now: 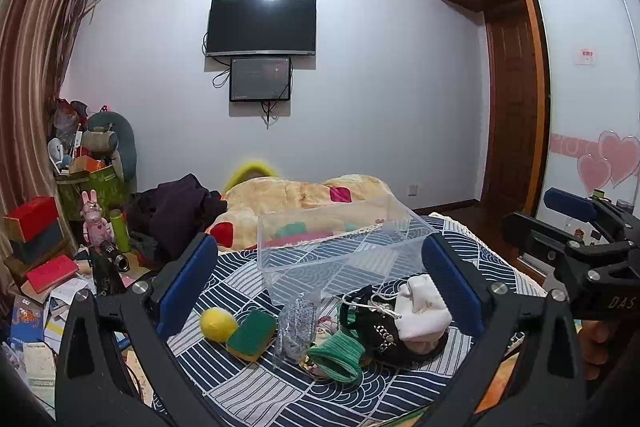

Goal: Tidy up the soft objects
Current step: 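Move both tools toward the clear box and items on the bed, then grasp the yellow felt ball with left tool while right tool grasps white sock, then drop the yellow ball and white sock into the clear box, then grasp the green sponge with left tool while right tool grasps braided bracelet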

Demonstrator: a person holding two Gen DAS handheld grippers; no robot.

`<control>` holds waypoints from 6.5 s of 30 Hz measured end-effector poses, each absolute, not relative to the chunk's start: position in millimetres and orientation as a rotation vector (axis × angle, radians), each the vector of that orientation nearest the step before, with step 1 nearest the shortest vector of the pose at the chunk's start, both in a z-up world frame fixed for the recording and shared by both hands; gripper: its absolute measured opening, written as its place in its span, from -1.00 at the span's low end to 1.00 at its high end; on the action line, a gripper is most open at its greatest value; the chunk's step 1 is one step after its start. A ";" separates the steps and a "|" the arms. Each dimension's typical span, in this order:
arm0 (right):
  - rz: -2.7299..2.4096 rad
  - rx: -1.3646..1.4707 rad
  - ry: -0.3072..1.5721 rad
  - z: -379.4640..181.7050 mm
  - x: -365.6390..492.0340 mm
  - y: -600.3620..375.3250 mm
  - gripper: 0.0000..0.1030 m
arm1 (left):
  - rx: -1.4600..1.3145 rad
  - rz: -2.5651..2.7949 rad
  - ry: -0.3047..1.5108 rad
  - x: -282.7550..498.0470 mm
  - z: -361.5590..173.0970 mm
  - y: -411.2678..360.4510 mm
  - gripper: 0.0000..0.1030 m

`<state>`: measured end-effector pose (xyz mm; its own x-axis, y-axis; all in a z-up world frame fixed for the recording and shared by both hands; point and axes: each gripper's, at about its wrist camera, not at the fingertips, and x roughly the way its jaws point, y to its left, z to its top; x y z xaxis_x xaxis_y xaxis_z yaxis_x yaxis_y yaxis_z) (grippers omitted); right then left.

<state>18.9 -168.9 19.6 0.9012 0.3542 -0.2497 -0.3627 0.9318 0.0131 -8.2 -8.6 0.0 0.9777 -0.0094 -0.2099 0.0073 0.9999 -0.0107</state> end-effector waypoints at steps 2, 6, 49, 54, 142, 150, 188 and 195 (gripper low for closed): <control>0.371 -0.033 0.252 19.6 19.0 -169.0 1.00 | -0.009 -0.009 0.212 -8.1 -0.1 -8.8 1.00; 0.371 -0.034 0.252 19.7 18.5 -168.8 1.00 | -0.009 -0.009 0.211 -8.1 0.4 -8.4 1.00; 0.413 0.029 0.562 -43.5 85.2 -178.2 0.62 | -0.081 0.068 0.476 59.7 -70.9 59.2 0.53; 0.435 0.050 0.607 -51.0 93.3 -175.2 0.41 | -0.096 0.097 0.529 79.1 -91.2 79.6 0.43; 0.466 -0.261 0.727 -37.3 214.5 -111.2 -0.24 | 0.071 -0.136 0.720 225.5 -61.8 14.8 0.25; 0.467 -0.240 0.606 -6.4 183.7 -128.3 0.29 | 0.045 -0.110 0.609 189.4 -26.8 33.4 0.60; 0.307 -0.188 0.806 -94.7 129.1 -206.1 0.14 | -0.074 -0.042 0.827 121.6 -136.9 90.3 -0.02; 0.293 -0.152 0.798 -94.0 133.3 -203.8 -0.76 | -0.066 -0.047 0.794 117.4 -134.4 88.6 -0.29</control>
